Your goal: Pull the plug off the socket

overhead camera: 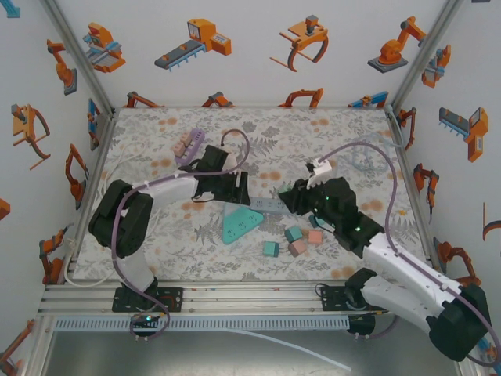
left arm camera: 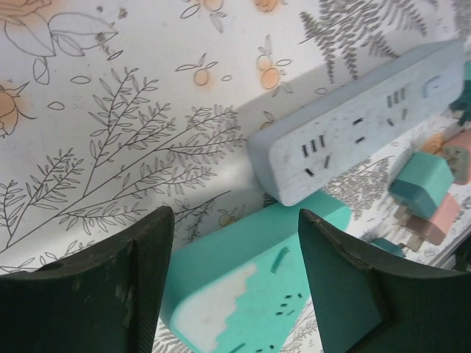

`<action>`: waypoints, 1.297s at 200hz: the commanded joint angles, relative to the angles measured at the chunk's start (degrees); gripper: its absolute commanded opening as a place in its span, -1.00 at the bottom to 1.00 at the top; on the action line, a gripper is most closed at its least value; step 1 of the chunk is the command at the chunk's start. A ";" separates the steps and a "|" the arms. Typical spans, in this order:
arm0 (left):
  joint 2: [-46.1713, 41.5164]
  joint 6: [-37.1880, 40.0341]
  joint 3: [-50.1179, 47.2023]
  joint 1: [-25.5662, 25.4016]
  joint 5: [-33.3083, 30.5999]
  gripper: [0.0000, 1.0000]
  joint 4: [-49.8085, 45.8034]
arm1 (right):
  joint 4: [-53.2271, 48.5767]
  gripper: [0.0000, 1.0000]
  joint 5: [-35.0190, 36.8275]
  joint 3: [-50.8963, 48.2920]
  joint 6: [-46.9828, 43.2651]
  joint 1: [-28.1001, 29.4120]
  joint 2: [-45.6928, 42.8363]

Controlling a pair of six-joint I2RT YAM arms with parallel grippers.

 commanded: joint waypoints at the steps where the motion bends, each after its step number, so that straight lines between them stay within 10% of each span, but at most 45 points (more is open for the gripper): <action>1: -5.48 -1.24 -0.52 -1.84 -1.97 0.36 -0.39 | -0.38 -1.00 9.17 -3.72 16.97 0.05 -1.98; 126: -50.39 3.91 -24.14 -7.67 -17.02 0.54 1.36 | 15.04 -1.00 11.52 -13.37 26.84 -0.12 14.73; 197: -56.03 4.18 -25.34 -7.53 -27.03 0.59 -2.59 | 6.50 -0.11 16.65 -11.51 29.53 -0.12 15.61; 259: -55.68 -0.02 -24.38 -7.08 -36.33 0.54 -6.57 | -4.03 0.02 21.75 -11.14 26.77 -0.17 5.29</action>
